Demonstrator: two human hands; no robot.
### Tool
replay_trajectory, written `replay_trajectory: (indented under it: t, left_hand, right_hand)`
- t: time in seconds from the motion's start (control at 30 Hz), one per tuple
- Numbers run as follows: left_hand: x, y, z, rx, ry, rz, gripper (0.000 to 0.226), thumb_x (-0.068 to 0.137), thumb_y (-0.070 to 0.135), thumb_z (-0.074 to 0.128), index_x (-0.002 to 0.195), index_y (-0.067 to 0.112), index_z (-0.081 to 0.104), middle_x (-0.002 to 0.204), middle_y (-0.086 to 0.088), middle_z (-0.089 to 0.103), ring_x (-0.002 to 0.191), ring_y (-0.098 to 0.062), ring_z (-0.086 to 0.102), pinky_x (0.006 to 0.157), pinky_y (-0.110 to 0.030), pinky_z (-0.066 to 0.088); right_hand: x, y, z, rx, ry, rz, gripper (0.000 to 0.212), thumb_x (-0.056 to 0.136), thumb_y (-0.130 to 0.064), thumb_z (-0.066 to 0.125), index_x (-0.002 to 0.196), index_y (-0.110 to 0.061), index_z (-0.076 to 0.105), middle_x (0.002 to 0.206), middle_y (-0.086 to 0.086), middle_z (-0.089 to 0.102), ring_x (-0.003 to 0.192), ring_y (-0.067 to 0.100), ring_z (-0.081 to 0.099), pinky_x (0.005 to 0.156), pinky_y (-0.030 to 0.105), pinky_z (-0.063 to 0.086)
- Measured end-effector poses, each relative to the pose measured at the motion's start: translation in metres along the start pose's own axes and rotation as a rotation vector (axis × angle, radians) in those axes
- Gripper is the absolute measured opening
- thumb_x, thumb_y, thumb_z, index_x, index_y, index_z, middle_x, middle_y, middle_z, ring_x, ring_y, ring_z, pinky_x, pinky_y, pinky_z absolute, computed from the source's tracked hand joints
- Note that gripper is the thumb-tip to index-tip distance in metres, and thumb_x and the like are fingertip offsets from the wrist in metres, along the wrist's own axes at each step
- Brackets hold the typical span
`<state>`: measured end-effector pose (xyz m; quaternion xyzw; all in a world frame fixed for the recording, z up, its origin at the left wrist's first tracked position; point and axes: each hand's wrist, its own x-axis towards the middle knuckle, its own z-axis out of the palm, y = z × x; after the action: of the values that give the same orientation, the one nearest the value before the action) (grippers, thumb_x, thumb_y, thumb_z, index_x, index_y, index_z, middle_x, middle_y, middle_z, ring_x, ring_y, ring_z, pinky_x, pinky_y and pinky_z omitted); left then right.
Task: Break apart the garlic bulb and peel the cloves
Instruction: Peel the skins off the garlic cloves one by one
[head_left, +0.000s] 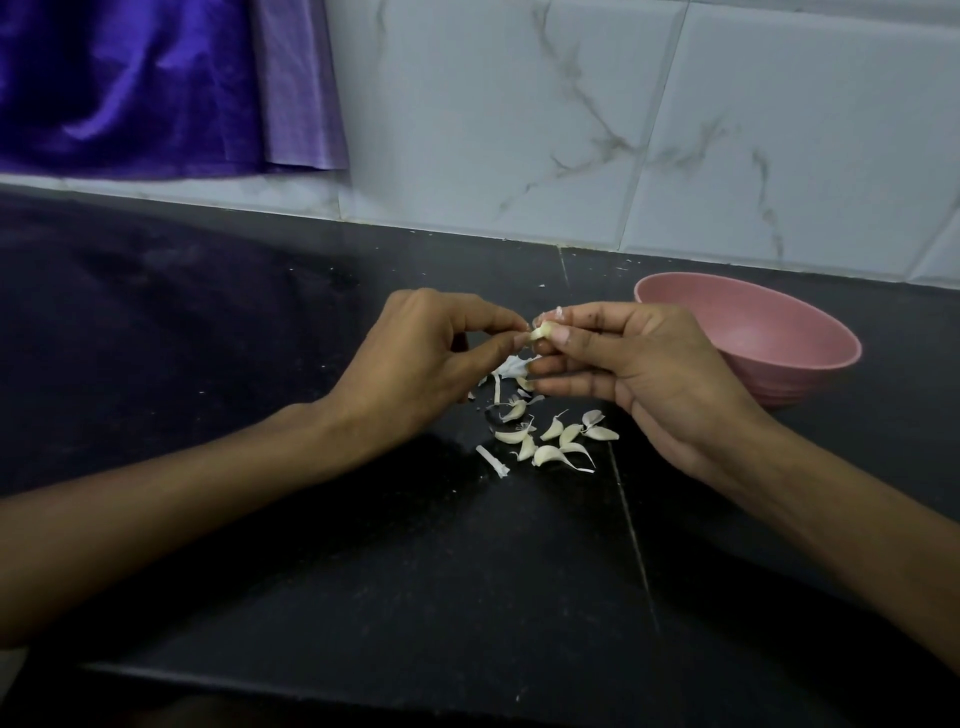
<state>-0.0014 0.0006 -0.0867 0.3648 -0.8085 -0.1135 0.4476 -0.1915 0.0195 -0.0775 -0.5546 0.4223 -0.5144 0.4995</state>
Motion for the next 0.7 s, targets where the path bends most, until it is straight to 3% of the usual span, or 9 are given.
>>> replay_trajectory:
  t: [0.13,0.43,0.6,0.7]
  left_hand:
    - [0.0000,-0.0015,0.0008,0.016,-0.015,0.055,0.018,0.089,0.029,0.065,0.097,0.020,0.077,0.066,0.024,0.062,0.050,-0.003,0.059,0.052,-0.015,0.045]
    - [-0.0014,-0.0016,0.0021,0.019,-0.018,0.045,0.021,0.086,0.031,0.063,0.095,0.020,0.078,0.075,0.015,0.070,0.052,0.000,0.057,0.053,-0.029,0.051]
    - [-0.0013,0.0009,0.0010,-0.006,0.004,0.024,0.018,0.085,0.028,0.065,0.091,0.017,0.078,0.057,0.020,0.063,0.045,-0.001,0.057,0.049,-0.018,0.045]
    - [-0.0007,0.0017,0.0010,-0.079,0.005,-0.046,0.009,0.088,0.020,0.071,0.087,0.014,0.077,0.049,0.012,0.061,0.038,-0.005,0.055,0.045,-0.012,0.039]
  right_hand:
    - [-0.0003,0.0002,0.0000,-0.007,0.003,0.010,0.013,0.087,-0.005,0.065,0.098,0.001,0.071,0.095,0.023,0.073,0.079,0.027,0.072,0.071,0.031,0.061]
    - [-0.0005,0.0027,0.0004,-0.005,0.000,0.011,0.014,0.082,-0.007,0.069,0.094,-0.001,0.072,0.089,0.019,0.074,0.078,0.026,0.073,0.071,0.030,0.061]
    - [-0.0008,0.0010,0.0013,0.010,-0.020,0.006,0.017,0.081,-0.007,0.069,0.096,0.000,0.071,0.085,0.015,0.074,0.076,0.024,0.072,0.070,0.029,0.060]
    - [-0.0012,0.0002,0.0012,0.008,-0.036,-0.006,0.012,0.085,-0.004,0.066,0.096,-0.001,0.070,0.084,0.013,0.074,0.076,0.024,0.072,0.070,0.030,0.061]
